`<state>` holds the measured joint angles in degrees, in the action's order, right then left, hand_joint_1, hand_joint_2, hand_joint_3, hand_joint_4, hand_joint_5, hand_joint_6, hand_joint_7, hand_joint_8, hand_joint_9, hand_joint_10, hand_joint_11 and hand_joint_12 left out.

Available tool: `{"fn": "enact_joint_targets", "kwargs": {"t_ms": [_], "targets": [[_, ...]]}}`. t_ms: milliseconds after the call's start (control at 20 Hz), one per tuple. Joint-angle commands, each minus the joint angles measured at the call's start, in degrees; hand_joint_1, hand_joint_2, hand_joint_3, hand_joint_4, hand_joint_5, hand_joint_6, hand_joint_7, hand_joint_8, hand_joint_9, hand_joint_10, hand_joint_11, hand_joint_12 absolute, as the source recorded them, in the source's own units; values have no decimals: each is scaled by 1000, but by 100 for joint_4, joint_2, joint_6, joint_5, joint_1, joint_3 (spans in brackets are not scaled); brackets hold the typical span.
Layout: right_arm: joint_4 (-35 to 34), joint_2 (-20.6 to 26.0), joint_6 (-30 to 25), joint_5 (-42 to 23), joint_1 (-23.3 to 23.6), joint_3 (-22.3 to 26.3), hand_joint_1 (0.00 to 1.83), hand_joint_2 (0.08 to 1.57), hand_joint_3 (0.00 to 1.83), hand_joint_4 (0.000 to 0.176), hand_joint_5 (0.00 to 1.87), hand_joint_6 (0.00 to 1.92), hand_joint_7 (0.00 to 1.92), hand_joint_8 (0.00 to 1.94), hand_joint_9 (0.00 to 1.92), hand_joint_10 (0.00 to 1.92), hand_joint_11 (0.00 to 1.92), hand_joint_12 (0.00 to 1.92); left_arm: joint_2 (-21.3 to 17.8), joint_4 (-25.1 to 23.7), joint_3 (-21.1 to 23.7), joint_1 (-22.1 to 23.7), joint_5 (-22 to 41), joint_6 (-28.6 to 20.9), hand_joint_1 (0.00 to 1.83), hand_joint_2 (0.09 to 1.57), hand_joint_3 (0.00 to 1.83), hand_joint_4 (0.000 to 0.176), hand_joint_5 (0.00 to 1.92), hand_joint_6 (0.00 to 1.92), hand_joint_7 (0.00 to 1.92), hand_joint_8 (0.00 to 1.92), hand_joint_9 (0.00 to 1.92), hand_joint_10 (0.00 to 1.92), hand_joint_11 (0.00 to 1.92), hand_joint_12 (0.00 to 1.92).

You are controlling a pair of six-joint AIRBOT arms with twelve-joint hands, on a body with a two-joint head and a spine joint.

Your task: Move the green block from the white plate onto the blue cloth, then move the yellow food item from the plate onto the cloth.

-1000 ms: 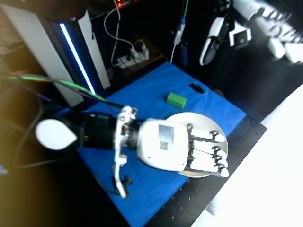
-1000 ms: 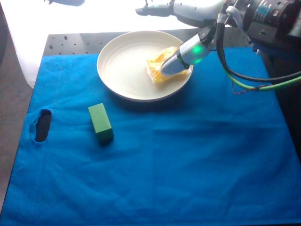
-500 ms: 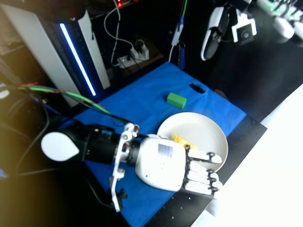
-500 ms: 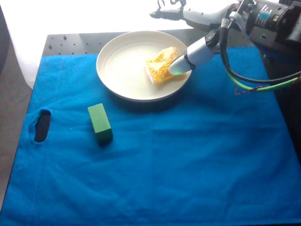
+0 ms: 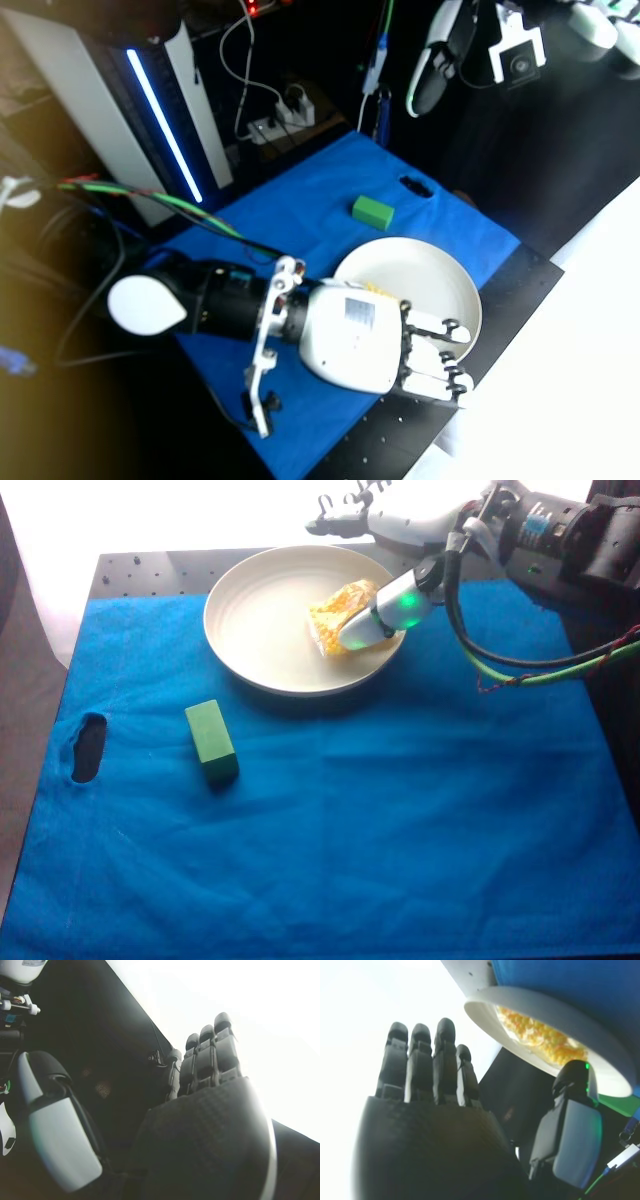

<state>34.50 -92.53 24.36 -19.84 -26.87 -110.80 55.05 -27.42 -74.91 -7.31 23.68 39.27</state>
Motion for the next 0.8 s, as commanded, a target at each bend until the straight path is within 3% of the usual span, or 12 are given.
{"fn": "enact_joint_targets", "kwargs": {"t_ms": [0, 50, 150, 200, 250, 300, 350, 400, 450, 500, 600, 750], "targets": [[-161, -27, 4, -487, 18, -52, 490, 789, 0, 85, 198, 0, 460, 3, 294, 4, 0, 542, -7, 136, 22, 118, 605, -2, 780, 769, 4, 108, 0, 0, 84, 7, 87, 16, 90, 49], [-161, -36, 4, -487, 13, -60, 490, 789, 0, 85, 198, 0, 460, 3, 294, 4, 0, 542, -7, 136, 22, 119, 605, -2, 780, 769, 4, 108, 0, 0, 84, 7, 87, 16, 90, 49], [-160, -98, 4, -487, -26, -111, 466, 772, 0, 96, 196, 1, 438, 2, 325, 5, 0, 790, -7, 136, 28, 125, 607, -2, 766, 744, 0, 101, 0, 0, 75, 2, 79, 10, 86, 48], [-160, -107, 4, -487, -43, -115, 478, 780, 1, 83, 202, 2, 440, 2, 337, 6, 0, 839, -7, 136, 33, 128, 608, -2, 779, 755, 0, 99, 0, 0, 73, 1, 75, 7, 83, 48], [-160, -112, 4, -487, -55, -118, 505, 780, 0, 81, 212, 3, 439, 1, 363, 11, 0, 916, -7, 136, 36, 129, 608, -2, 790, 764, 2, 98, 0, 0, 72, 0, 77, 8, 84, 49], [-160, -119, 4, -487, -66, -128, 564, 804, 0, 43, 249, 1, 477, 2, 442, 17, 18, 1014, -7, 137, 38, 130, 611, -2, 780, 756, 0, 98, 0, 0, 75, 2, 85, 10, 89, 52], [-160, -128, 4, -487, -71, -144, 601, 801, 0, 41, 262, 0, 539, 4, 536, 24, 99, 1107, -6, 137, 40, 130, 611, -2, 780, 755, 0, 96, 0, 0, 70, 0, 84, 8, 91, 54], [-160, -132, 4, -487, -73, -150, 698, 823, 2, 21, 303, 2, 736, 23, 736, 57, 272, 1112, -6, 137, 43, 130, 611, -2, 780, 752, 0, 104, 0, 0, 61, 0, 74, 4, 85, 52], [-160, -132, 4, -487, -73, -153, 766, 837, 1, 18, 354, 3, 824, 16, 835, 52, 379, 1067, -6, 137, 44, 130, 610, -2, 784, 752, 0, 102, 0, 0, 57, 0, 72, 2, 83, 52], [-160, -132, 4, -488, -73, -156, 871, 864, 2, 0, 431, 5, 923, 17, 955, 67, 507, 1148, -5, 137, 45, 130, 611, -2, 804, 761, 1, 113, 0, 0, 39, 0, 57, 0, 69, 48], [-160, -130, 4, -488, -73, -169, 1002, 902, 3, 0, 611, 16, 1096, 46, 1112, 149, 611, 1433, -1, 137, 45, 128, 611, -3, 819, 787, 11, 112, 0, 0, 27, 0, 44, 0, 50, 42], [-163, -131, 4, -489, -72, -196, 1130, 935, 0, 0, 808, 1, 1167, 5, 987, 496, 607, 1543, -1, 138, 46, 126, 619, -3, 816, 790, 8, 100, 0, 0, 28, 1, 47, 2, 45, 42]]}}
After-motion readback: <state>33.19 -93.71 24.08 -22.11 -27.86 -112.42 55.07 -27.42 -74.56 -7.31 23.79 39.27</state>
